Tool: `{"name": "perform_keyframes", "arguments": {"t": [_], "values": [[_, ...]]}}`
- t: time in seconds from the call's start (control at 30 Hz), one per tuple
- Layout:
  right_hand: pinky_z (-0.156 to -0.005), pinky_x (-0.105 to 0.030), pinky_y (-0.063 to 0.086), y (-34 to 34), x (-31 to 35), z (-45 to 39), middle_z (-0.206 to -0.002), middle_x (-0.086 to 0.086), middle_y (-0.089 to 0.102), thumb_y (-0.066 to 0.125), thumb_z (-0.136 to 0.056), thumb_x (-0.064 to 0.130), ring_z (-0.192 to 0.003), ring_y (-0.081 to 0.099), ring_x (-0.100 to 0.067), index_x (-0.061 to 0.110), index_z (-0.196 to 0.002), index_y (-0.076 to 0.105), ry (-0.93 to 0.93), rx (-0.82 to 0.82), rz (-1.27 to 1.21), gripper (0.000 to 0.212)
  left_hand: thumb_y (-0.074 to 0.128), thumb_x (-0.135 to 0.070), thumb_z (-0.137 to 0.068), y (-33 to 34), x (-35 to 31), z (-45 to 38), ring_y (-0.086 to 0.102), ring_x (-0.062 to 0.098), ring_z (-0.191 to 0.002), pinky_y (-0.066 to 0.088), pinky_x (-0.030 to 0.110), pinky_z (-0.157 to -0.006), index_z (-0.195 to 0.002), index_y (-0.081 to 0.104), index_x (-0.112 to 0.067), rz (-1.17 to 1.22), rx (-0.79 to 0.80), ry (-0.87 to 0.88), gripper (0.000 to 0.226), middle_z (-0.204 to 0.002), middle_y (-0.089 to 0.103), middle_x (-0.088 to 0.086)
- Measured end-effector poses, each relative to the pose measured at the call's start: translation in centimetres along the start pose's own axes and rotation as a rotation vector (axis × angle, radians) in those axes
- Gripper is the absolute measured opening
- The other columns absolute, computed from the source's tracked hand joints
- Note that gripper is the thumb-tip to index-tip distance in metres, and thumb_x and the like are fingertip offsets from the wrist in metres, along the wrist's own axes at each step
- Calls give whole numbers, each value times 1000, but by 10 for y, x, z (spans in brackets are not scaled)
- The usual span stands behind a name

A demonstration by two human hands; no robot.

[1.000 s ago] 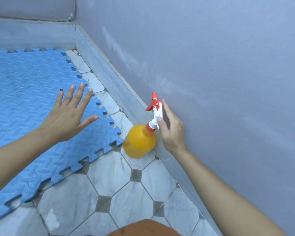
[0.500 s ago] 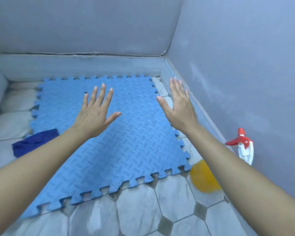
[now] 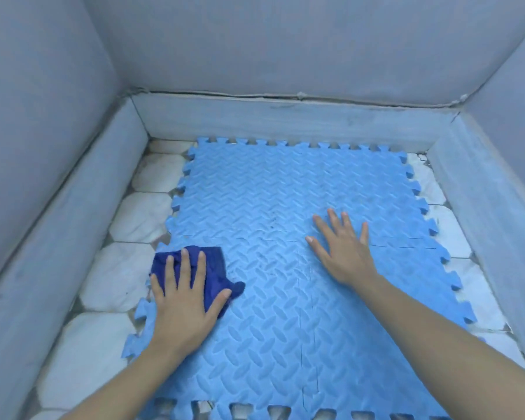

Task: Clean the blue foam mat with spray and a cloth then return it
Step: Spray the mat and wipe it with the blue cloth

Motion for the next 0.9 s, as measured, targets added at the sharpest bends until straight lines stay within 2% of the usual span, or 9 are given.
{"name": "perform_keyframes", "arguments": {"t": [0.07,0.17,0.27,0.47,0.57,0.63,0.7,0.77,0.9], "values": [[-119,-56,-5,13,-3,-2,-164,5,5,14,-96,63,-151,-2,-19,40,-153,14,14,-55,4,62,15,-69,-90,7,-23,2,13,33,-146,6,58,-114,-152,19,-29,-15,-32,183,74,-160,14,5],[-119,-54,-5,21,-5,0,-164,5,7,12,-94,62,-151,0,-18,39,-153,13,14,-90,21,63,26,-62,-91,8,-48,-25,20,35,-144,13,59,-113,-149,26,-35,4,-72,264,63,-158,22,4],[-119,-53,-5,17,-7,-3,-164,5,7,13,-95,60,-151,0,-18,39,-153,13,9,-104,14,62,28,-60,-91,5,-56,-93,18,37,-144,14,59,-112,-148,27,-36,22,-89,198,62,-158,24,4],[-119,-51,-5,14,-3,-4,-164,7,9,14,-94,60,-151,1,-14,41,-153,15,31,-86,9,62,21,-61,-92,-20,-61,-231,-2,31,-147,0,51,-118,-152,8,-32,101,4,-77,68,-162,4,3],[-119,-53,2,14,-5,-5,-162,6,18,20,-95,59,-150,9,-15,40,-152,24,40,-93,3,60,21,-59,-87,-16,-64,-169,2,26,-148,2,40,-119,-153,12,-27,67,-19,181,73,-161,4,-1],[-118,-55,8,17,-5,-5,-160,5,24,24,-94,59,-149,16,-16,39,-150,29,41,-99,1,60,35,-59,-86,-8,-60,-94,15,24,-147,13,41,-115,-151,23,-26,63,-17,426,74,-160,13,-3],[-117,-56,13,19,-6,-5,-158,4,30,28,-93,58,-148,22,-17,37,-149,34,41,-113,0,60,40,-60,-87,0,-52,-65,26,24,-144,21,42,-110,-149,29,-27,59,-6,527,72,-158,22,-3],[-117,-56,14,20,-8,-5,-157,3,32,30,-92,58,-146,25,-17,36,-147,37,41,-132,-2,60,32,-61,-91,-1,-51,-99,24,22,-144,17,39,-113,-149,28,-28,45,-13,480,67,-157,23,-3],[-118,-54,10,21,-9,-2,-158,2,31,29,-94,57,-148,22,-18,35,-147,37,22,-162,20,59,20,-60,-91,-13,-41,-222,15,28,-146,10,43,-119,-151,22,-20,80,-118,131,72,-159,20,7]]}}
Point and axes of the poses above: each hand's wrist, its own z-axis away from the middle knuckle, its own y-axis out of the palm, x = y × z, the point moved 1 cm from there along -z, towards the middle knuckle
